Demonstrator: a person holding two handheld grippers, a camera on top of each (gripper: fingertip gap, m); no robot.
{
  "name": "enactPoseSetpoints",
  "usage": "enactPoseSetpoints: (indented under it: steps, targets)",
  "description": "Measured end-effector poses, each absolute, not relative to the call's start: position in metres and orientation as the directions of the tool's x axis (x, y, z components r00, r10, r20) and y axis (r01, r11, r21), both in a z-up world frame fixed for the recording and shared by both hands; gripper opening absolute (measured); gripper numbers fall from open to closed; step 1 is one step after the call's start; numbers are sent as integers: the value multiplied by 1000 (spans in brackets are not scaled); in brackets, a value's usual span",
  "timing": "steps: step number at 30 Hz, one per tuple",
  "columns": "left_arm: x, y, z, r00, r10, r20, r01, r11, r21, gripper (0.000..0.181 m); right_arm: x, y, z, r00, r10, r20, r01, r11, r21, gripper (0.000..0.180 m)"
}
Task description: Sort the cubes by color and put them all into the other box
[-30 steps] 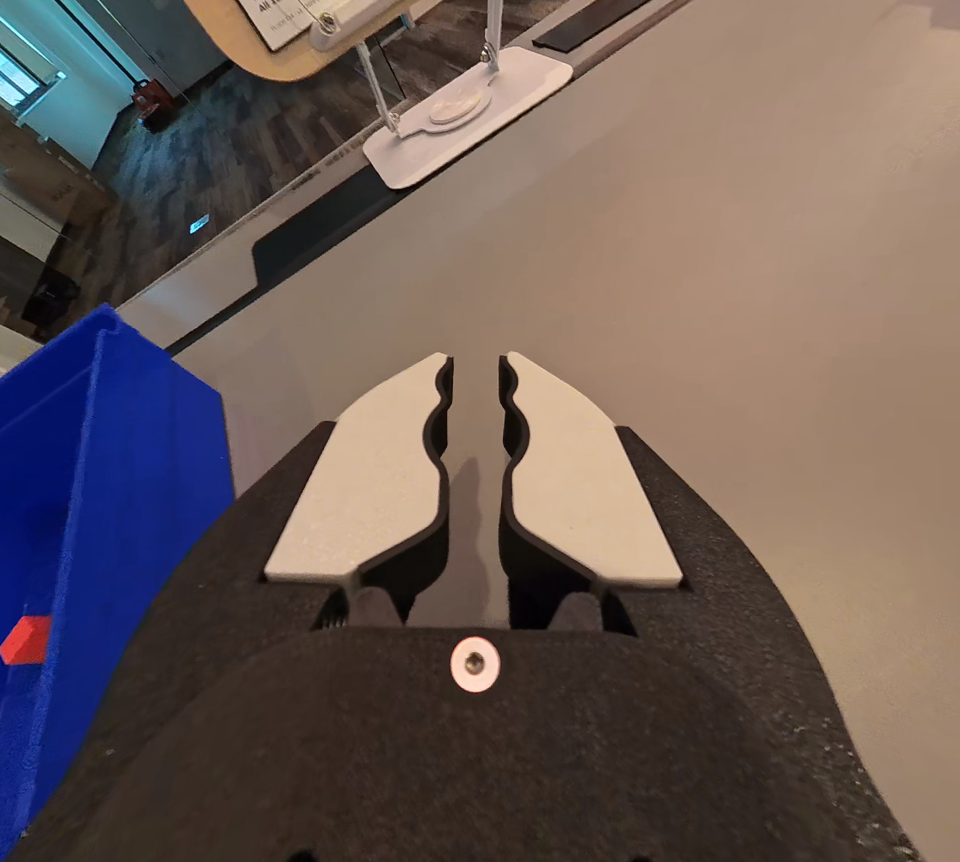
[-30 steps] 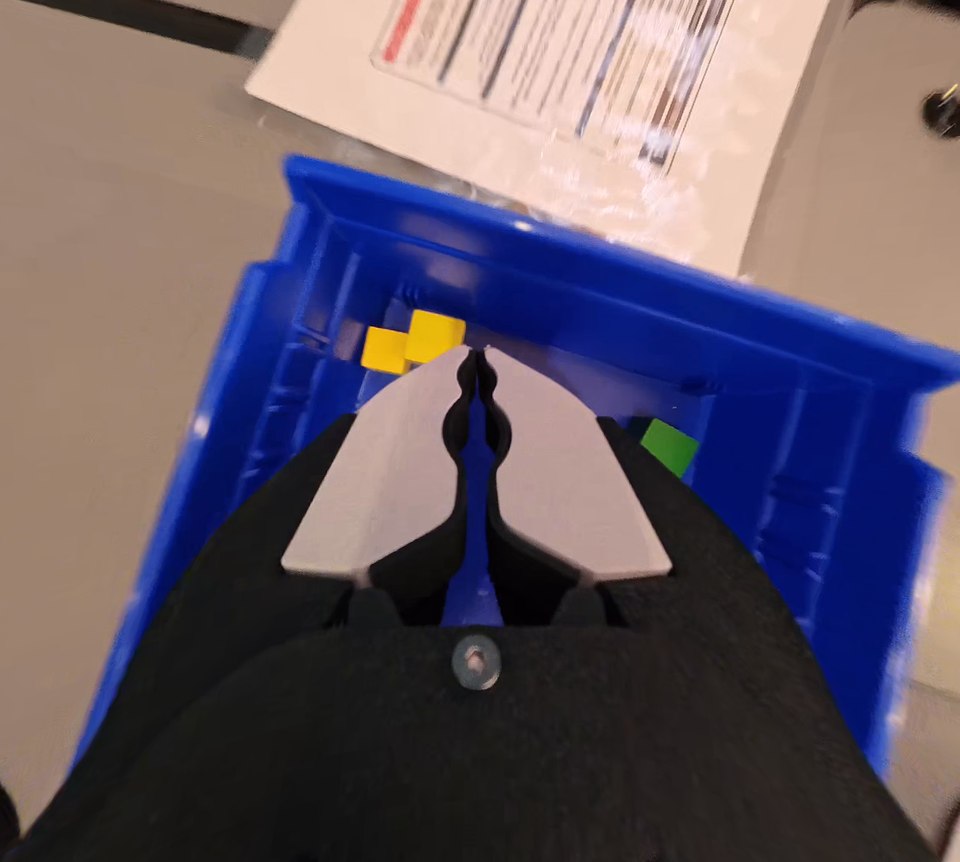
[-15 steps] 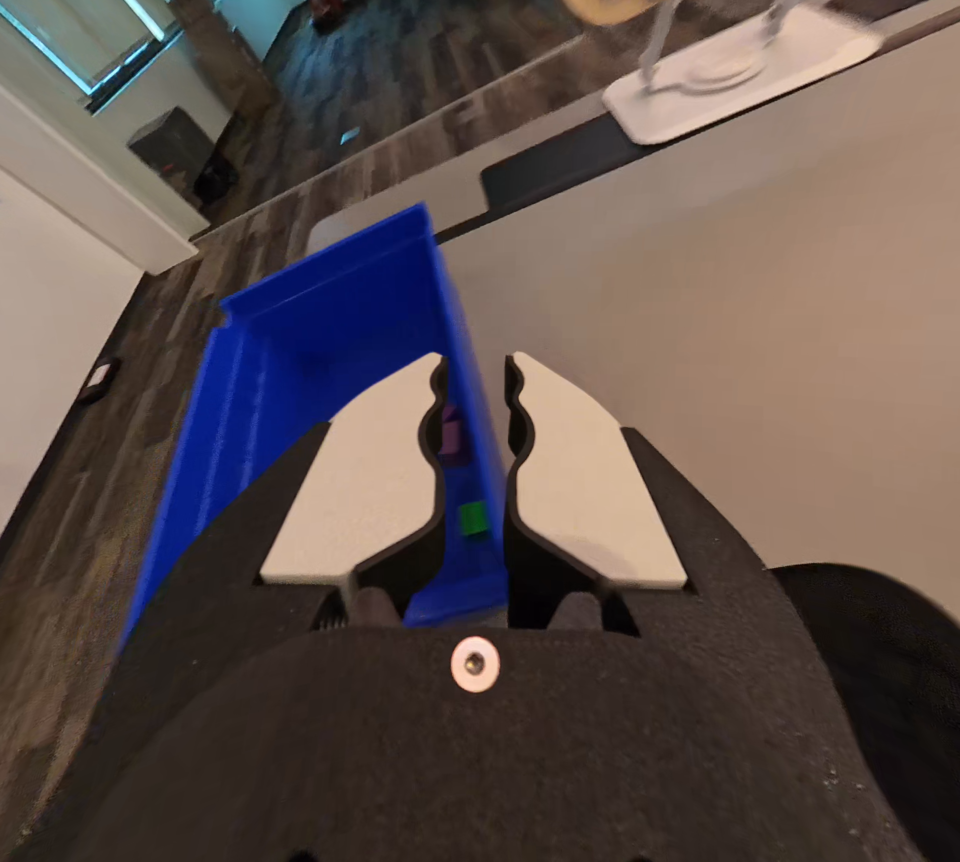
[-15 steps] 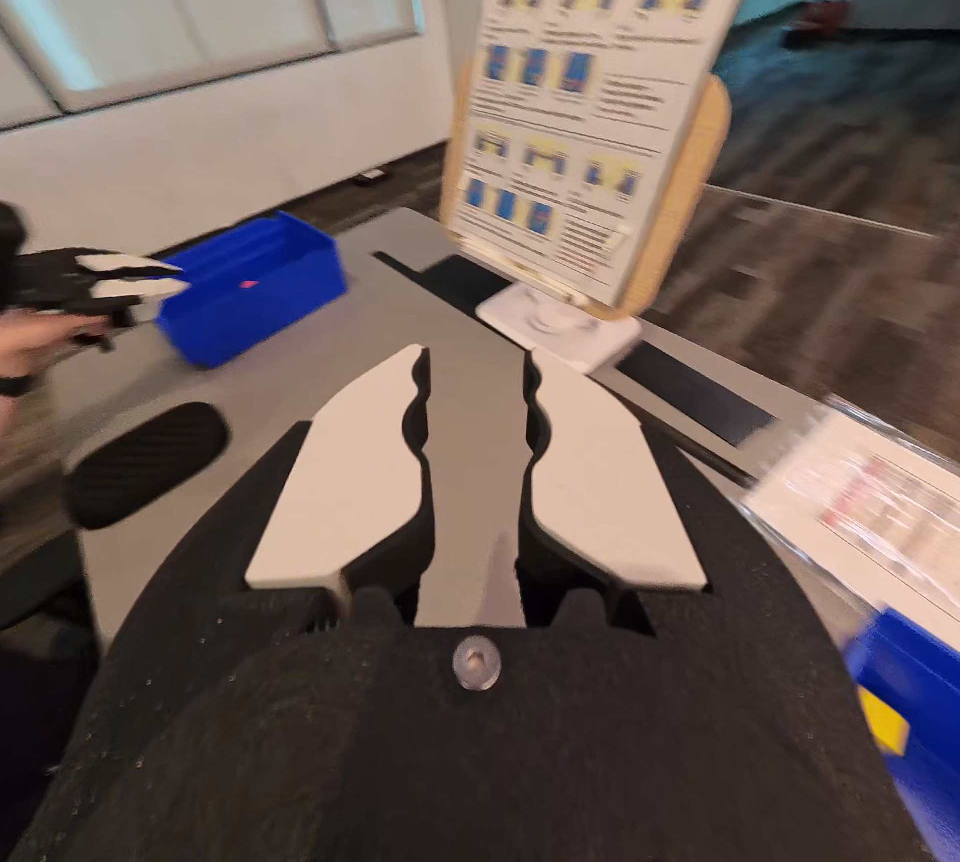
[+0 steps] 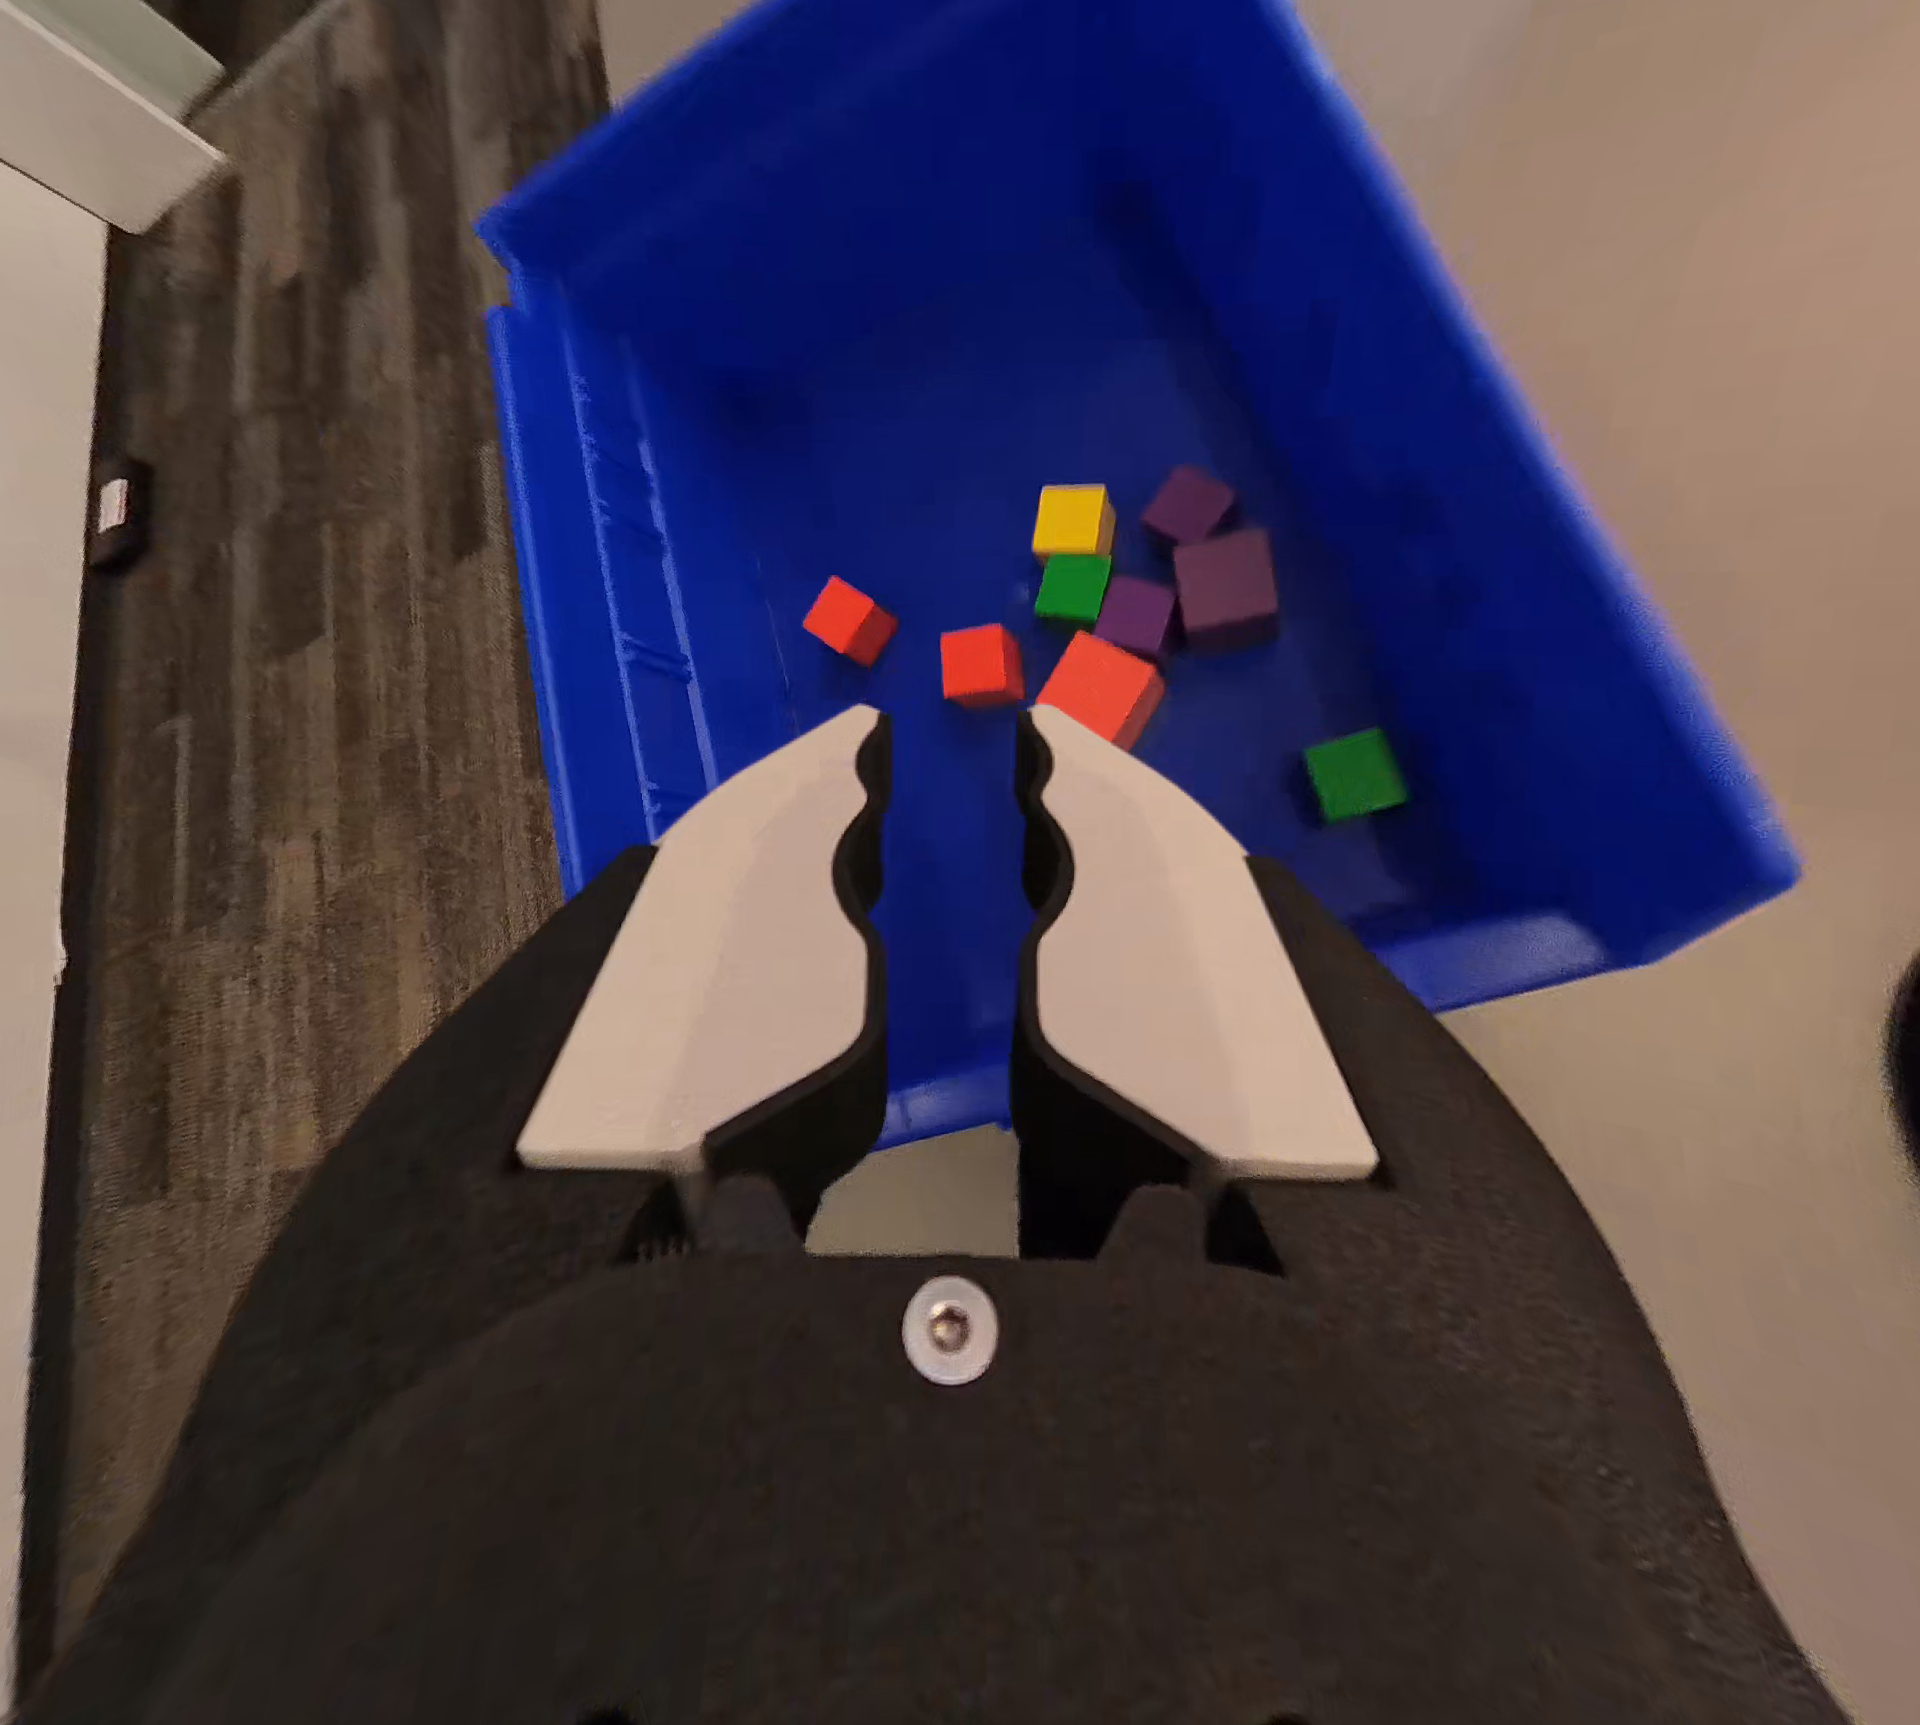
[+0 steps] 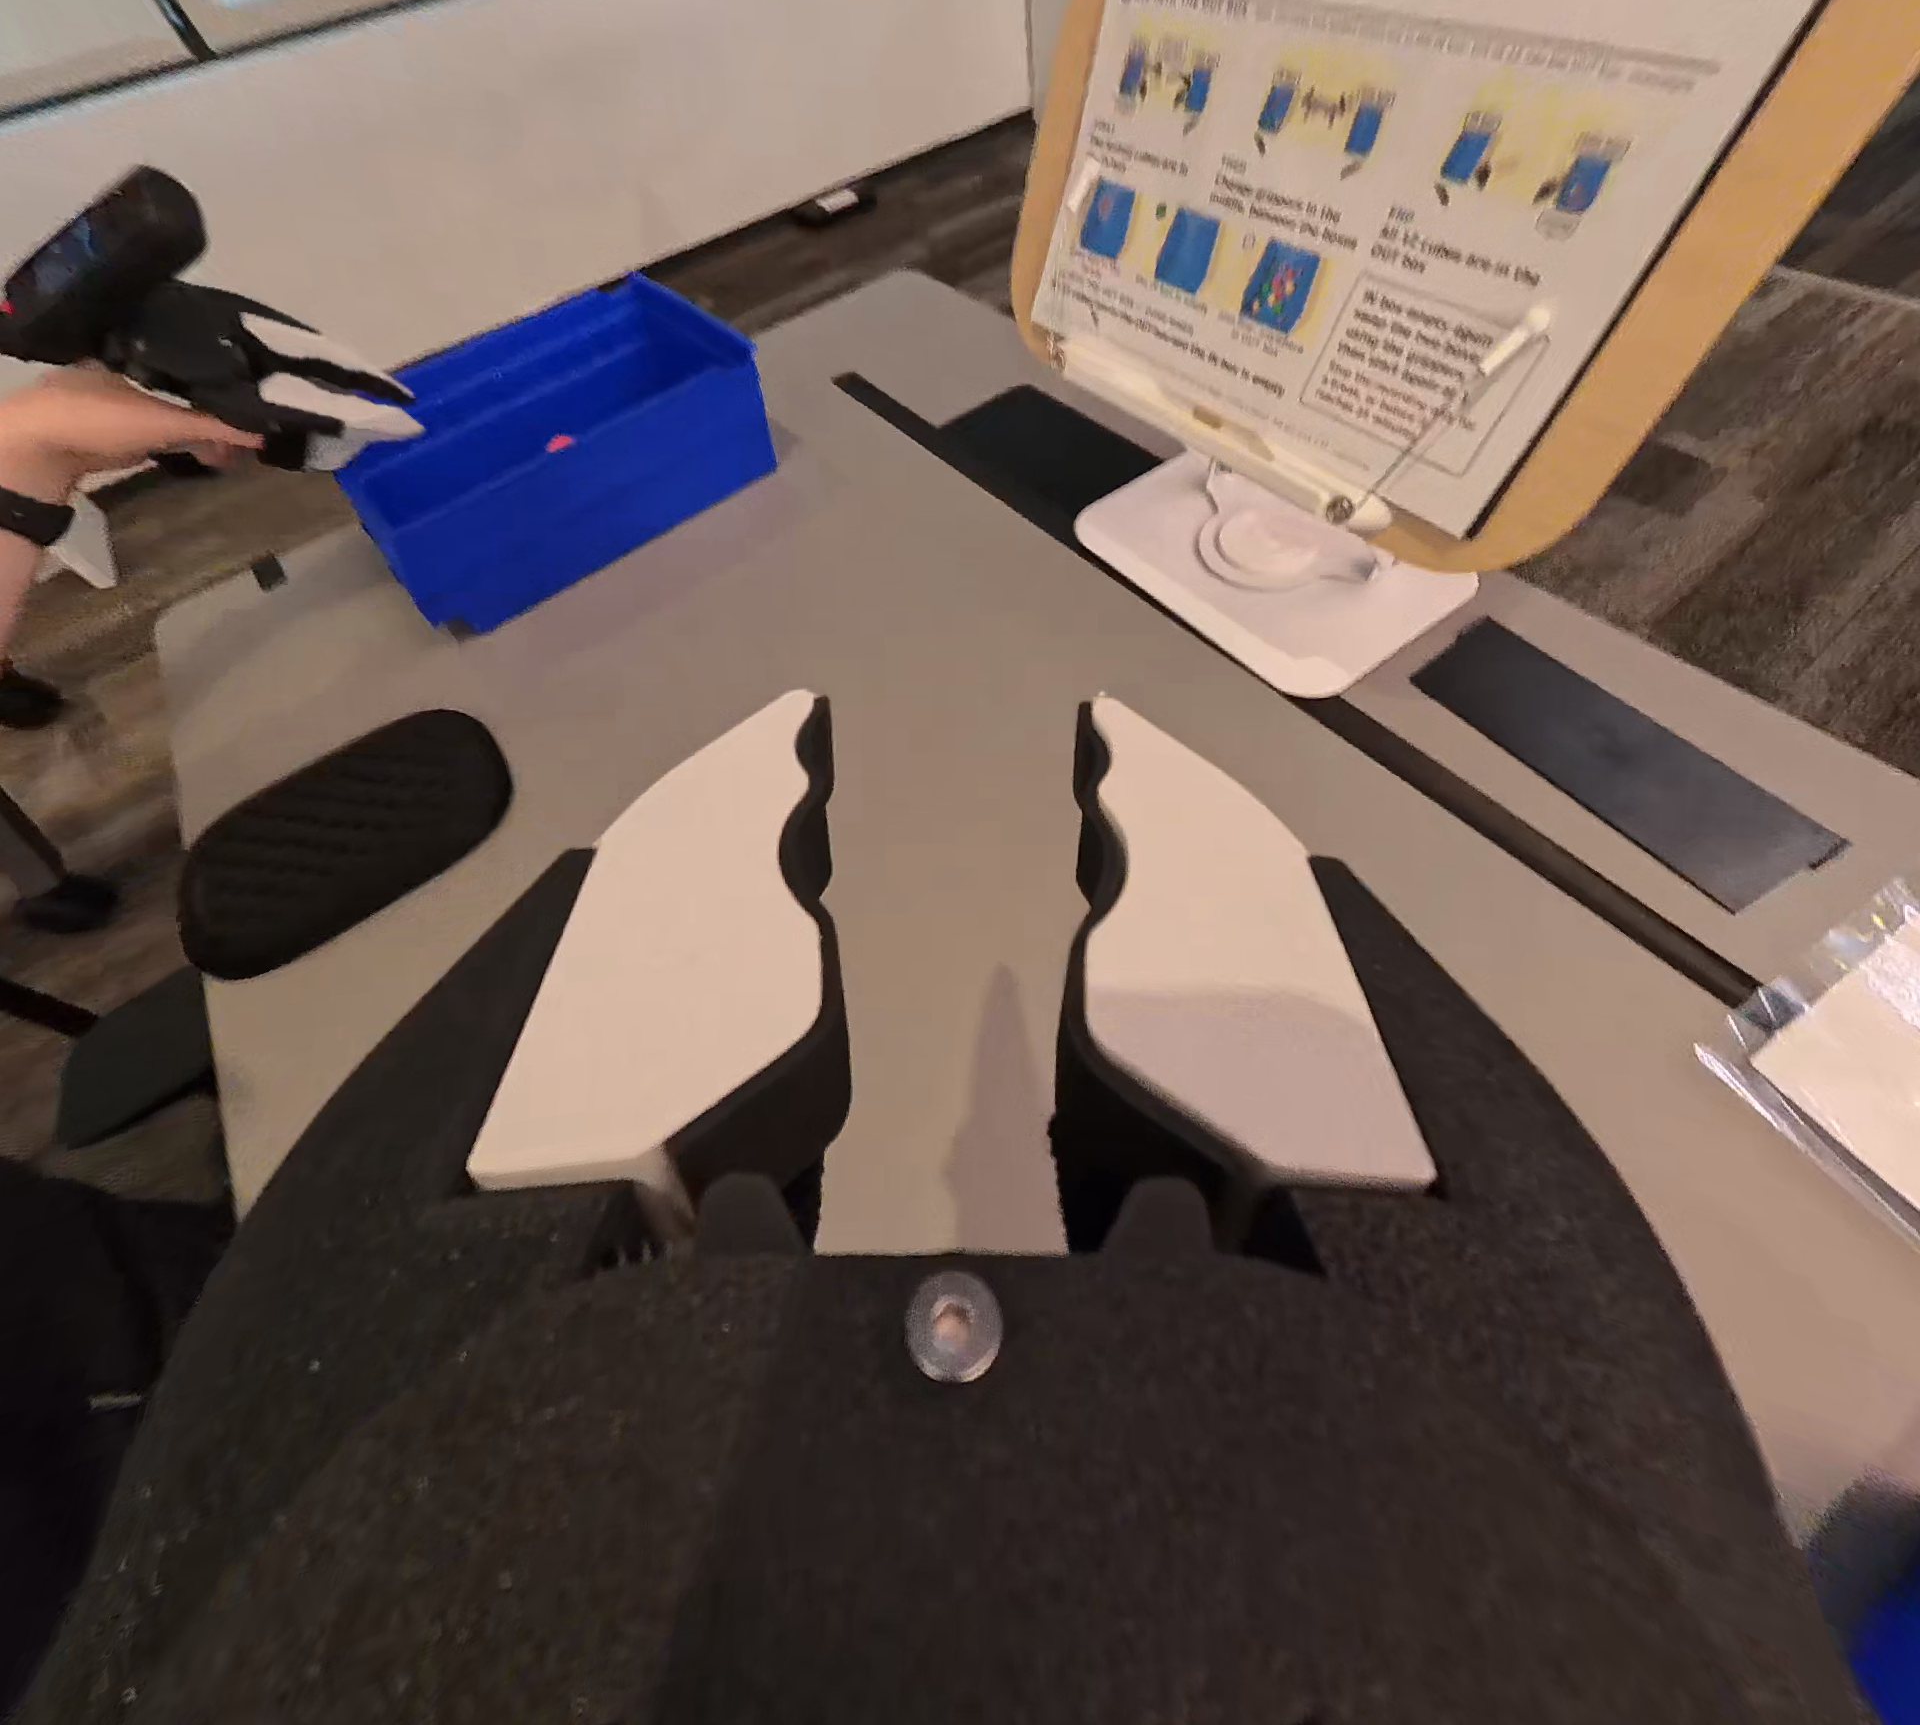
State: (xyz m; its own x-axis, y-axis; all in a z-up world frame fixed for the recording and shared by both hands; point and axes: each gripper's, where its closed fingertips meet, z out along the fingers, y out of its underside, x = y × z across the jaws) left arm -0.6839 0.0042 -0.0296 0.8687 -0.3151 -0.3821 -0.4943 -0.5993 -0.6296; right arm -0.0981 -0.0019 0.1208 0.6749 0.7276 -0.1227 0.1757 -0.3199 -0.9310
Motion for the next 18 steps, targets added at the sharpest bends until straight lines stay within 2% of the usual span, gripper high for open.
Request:
enactPoseSetpoints:
  steps: [7, 11, 14, 16, 18]
  targets:
    - [-669, 40, -73, 799, -489, -351, -599, -595, -536, 25, -120, 5, 112, 640, 753, -152, 187, -344, -920, 43]
    - [-666, 71, -91, 785, -498, -367, -619, -652, -438, 27, -128, 7, 105, 650, 749, -131, 225, -354, -908, 43]
    - [-667, 80, -110, 799, -514, -314, -601, -699, -386, 25, -131, 6, 96, 648, 751, -125, 262, -374, -890, 43]
    - [-663, 84, -114, 824, -505, -258, -566, -716, -408, 20, -130, 6, 92, 651, 751, -111, 283, -376, -882, 43]
    - [-661, 86, -116, 840, -497, -219, -541, -733, -412, 23, -129, 7, 89, 650, 752, -110, 292, -381, -878, 43]
